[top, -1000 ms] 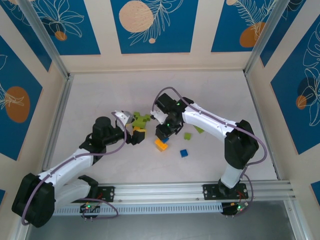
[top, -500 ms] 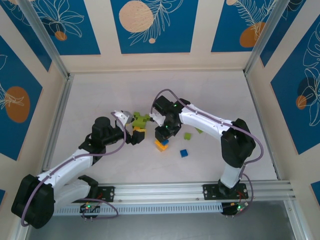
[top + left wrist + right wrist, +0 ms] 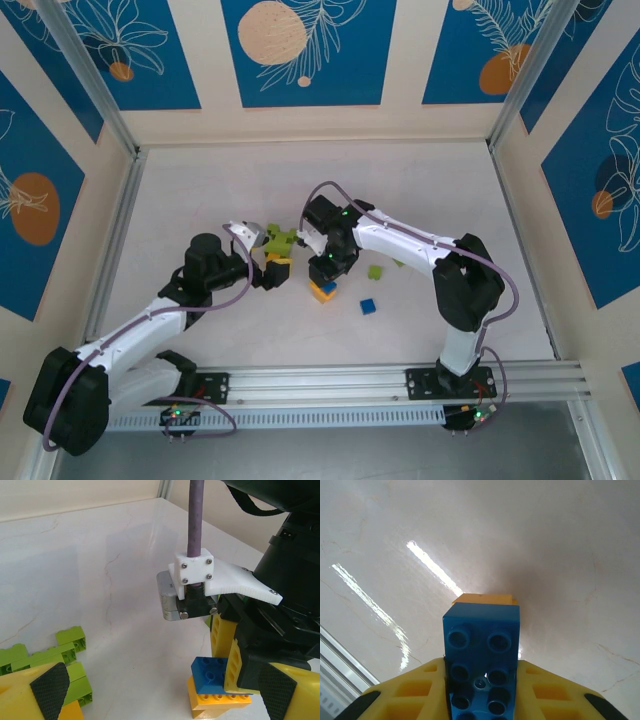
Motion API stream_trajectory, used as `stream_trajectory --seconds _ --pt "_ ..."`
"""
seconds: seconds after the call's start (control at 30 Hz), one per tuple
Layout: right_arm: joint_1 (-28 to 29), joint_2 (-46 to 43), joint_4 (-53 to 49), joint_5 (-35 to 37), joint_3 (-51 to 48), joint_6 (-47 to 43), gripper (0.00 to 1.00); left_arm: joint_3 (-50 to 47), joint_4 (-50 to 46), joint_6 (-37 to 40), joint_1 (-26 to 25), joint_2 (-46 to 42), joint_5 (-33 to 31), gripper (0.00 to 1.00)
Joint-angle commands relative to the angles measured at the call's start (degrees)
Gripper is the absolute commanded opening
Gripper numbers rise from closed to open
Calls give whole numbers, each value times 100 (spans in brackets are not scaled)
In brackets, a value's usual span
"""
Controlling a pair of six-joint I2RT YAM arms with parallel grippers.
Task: Assemble a carrot with lego
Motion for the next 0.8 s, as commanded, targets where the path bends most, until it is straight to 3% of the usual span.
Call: stream_trajectory --seconds 0.0,0.77 --pt "69 60 -5 -87 -79 77 30 109 132 151 13 20 112 99" --pt "276 135 -26 251 -330 392 30 109 136 151 13 20 130 99"
